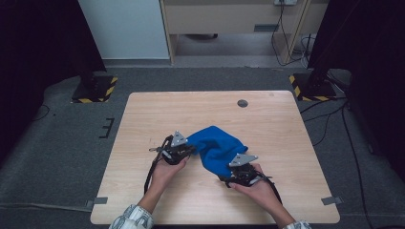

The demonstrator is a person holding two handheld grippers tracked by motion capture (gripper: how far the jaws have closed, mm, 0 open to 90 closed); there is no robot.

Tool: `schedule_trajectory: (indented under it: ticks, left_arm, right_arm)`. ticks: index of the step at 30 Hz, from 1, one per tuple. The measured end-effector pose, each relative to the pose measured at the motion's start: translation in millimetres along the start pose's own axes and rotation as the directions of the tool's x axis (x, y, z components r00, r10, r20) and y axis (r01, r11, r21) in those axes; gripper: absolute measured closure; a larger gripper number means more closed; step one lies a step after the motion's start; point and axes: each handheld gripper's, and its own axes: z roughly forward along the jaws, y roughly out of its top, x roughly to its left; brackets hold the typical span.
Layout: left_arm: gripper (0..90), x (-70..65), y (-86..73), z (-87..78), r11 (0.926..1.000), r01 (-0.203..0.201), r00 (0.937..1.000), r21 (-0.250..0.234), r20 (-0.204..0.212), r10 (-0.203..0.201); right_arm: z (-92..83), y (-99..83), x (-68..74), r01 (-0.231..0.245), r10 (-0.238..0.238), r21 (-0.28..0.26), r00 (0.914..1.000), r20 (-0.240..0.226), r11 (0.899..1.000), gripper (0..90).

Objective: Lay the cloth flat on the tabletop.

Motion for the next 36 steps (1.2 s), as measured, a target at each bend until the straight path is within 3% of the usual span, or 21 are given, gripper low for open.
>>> schedule_trajectory:
  ticks: [4,12,15,18,24,31,34,36]
  left_arm:
    - [81.6,0.3,0.2,-1.5,1.0,0.001,1.0,-0.002,0.003,-0.001]
    - [82.4,-2.7,0.5,-3.1,1.0,-0.003,0.9999,0.004,0.015,0.003]
    - [82.5,-3.1,0.4,-3.5,1.0,-0.005,0.9998,0.007,0.019,0.005]
    - [82.5,-4.4,0.1,-5.0,0.9999,-0.011,0.9997,0.008,0.022,0.011]
    - [82.8,-10.0,1.3,-15.6,0.9998,-0.017,0.9993,-0.007,0.034,0.017]
    - [82.9,-21.7,4.2,-51.4,0.9983,-0.024,0.9967,-0.054,0.077,0.028]
    - [83.0,-17.4,6.8,-61.4,0.9984,-0.006,0.9973,-0.056,0.073,0.01]
    - [83.0,-9.3,8.2,-55.8,0.9997,0.003,0.9985,-0.026,0.055,-0.002]
  right_arm:
    - [3.9,-1.1,2.9,0.024,-0.025,0.011,0.9996,0.012,1.0,44.3]
    - [0.7,-3.4,-4.2,0.043,-0.043,0.001,0.9975,0.057,0.999,77.3]
    - [0.3,-3.8,-8.4,0.032,-0.032,-0.003,0.998,0.056,0.999,85.6]
    - [-2.0,-3.5,-9.8,0.029,-0.029,-0.001,0.9987,0.041,1.0,87.4]
    - [-20.9,6.4,-4.1,0.039,-0.038,-0.067,0.9992,0.01,0.997,87.6]
    - [-60.1,16.8,2.5,0.026,-0.03,-0.166,0.9993,-0.021,0.986,87.6]
    - [-75.5,22.5,0.8,0.015,-0.021,-0.213,0.9995,-0.022,0.977,87.6]
    - [-78.0,26.6,-6.3,0.008,-0.01,-0.226,0.9999,-0.007,0.974,87.5]
